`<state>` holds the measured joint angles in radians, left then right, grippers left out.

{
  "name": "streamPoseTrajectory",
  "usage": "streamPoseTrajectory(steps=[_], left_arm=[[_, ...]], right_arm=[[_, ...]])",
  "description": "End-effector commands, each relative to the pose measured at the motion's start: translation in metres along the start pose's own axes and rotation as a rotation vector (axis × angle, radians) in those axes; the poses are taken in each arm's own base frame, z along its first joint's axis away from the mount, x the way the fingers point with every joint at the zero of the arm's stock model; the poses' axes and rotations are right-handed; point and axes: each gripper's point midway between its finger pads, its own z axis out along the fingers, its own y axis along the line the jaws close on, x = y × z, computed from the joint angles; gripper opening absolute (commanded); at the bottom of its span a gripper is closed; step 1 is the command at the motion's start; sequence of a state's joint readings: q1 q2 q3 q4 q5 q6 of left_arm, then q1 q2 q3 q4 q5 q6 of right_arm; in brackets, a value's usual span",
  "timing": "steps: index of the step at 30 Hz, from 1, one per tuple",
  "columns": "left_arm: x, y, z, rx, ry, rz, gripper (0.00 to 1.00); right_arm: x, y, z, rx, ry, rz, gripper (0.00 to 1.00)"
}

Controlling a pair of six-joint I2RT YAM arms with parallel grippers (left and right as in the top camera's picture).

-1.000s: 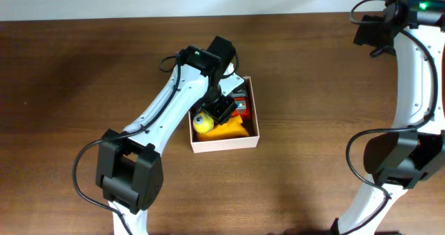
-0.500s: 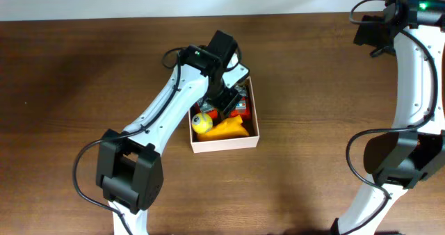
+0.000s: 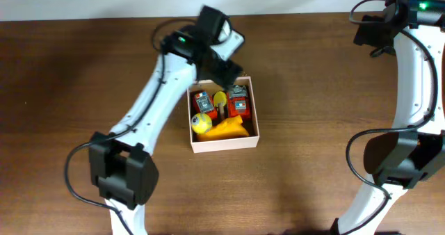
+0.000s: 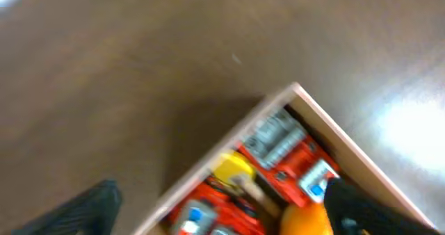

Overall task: Pack container
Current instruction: 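Raise the left gripper out of the box and move it back left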

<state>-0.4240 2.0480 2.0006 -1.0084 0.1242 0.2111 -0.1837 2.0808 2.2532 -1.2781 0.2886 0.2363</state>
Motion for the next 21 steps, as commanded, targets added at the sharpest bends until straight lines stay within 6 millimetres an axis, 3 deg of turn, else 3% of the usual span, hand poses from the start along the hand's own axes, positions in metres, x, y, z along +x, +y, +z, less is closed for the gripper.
streamPoseTrajectory(steps=[1, 3, 5, 10, 15, 21], left_arm=[[-0.019, 0.039, -0.024, -0.052, -0.080, -0.055, 0.99], [-0.020, 0.065, -0.034, -0.118, -0.095, -0.123, 0.99], [-0.013, 0.105, -0.046, -0.228, -0.100, -0.215, 0.99], [0.009, 0.157, -0.060, -0.331, -0.083, -0.305, 0.99], [0.027, 0.190, -0.070, -0.371, -0.086, -0.403, 0.99], [0.036, 0.206, -0.075, -0.388, -0.084, -0.433, 0.99]], right_arm=[[0.000, -0.001, -0.002, 0.001, -0.005, 0.010, 0.99], [0.000, -0.001, -0.002, 0.001, -0.005, 0.010, 0.99], [0.000, -0.001, -0.002, 0.001, -0.005, 0.010, 0.99], [0.000, -0.001, -0.002, 0.001, -0.005, 0.010, 0.99], [0.000, -0.001, -0.002, 0.001, -0.005, 0.010, 0.99], [0.000, -0.001, -0.002, 0.001, -0.005, 0.010, 0.99]])
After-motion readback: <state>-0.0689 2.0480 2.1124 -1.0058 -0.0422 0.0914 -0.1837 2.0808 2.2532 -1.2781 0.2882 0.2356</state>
